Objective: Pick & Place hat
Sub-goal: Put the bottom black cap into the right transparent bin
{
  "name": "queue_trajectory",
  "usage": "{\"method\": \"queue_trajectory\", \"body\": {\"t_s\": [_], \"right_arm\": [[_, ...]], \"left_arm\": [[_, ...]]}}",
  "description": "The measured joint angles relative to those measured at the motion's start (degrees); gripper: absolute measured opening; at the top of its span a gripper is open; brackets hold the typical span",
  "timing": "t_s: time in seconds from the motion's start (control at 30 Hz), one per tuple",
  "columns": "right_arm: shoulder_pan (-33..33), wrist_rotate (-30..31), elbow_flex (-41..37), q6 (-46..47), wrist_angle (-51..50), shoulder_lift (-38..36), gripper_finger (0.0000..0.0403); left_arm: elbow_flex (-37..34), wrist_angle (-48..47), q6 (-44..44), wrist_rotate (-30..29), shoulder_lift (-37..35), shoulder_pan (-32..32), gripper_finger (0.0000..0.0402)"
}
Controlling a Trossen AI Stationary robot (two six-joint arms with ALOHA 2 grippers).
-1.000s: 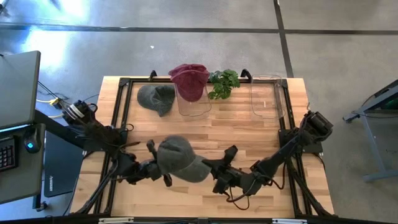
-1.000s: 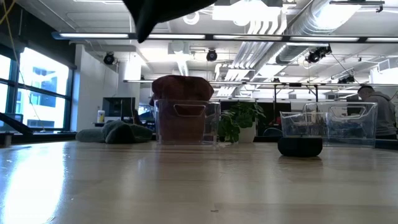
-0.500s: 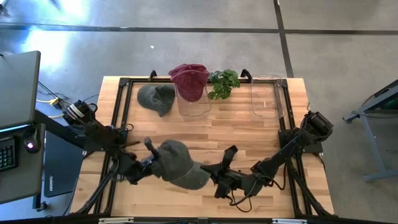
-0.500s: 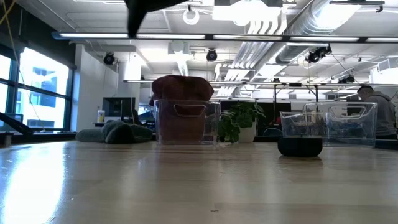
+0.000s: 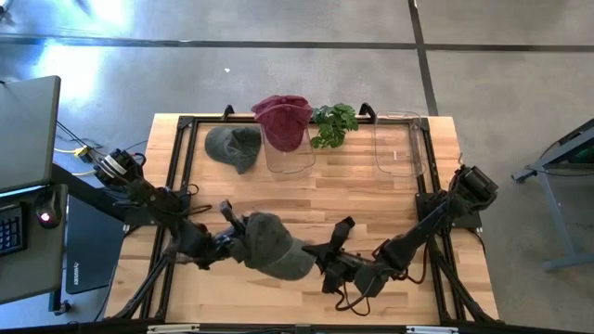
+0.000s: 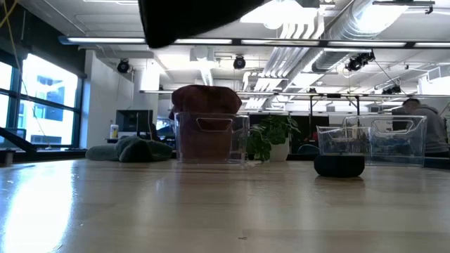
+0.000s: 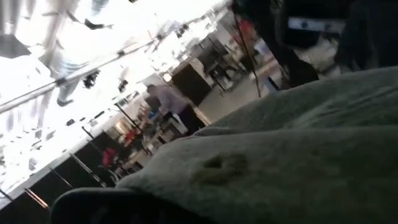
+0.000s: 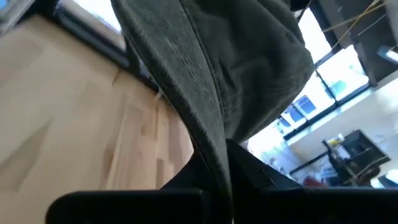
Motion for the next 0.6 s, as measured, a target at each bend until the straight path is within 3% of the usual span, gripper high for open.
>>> {"method": "queue_trajectory", "body": {"t_s": [0.13, 0.3, 0.5, 0.6], "right_arm": [[-0.1, 6.8, -0.1, 8.1, -12.8, 0.1, 0.0007], [-0.1, 17.0, -0.1, 15.3, -25.2, 0.2, 0.0010], [-2.5, 17.1, -0.1, 22.9, -37.3, 0.5, 0.0008], [-4.9, 14.5, -0.1, 23.2, -38.0, 3.3, 0.0007]], "left_arm": [[0.0, -18.7, -15.5, -4.1, 0.0, 3.3, 0.0000], [0.1, -48.4, -43.4, -6.5, 0.0, 5.5, 0.0000], [0.1, -93.5, -91.6, -6.1, -0.1, 5.3, 0.0000], [0.1, -113.2, -115.6, -4.2, -0.2, 4.6, 0.0000]]}}
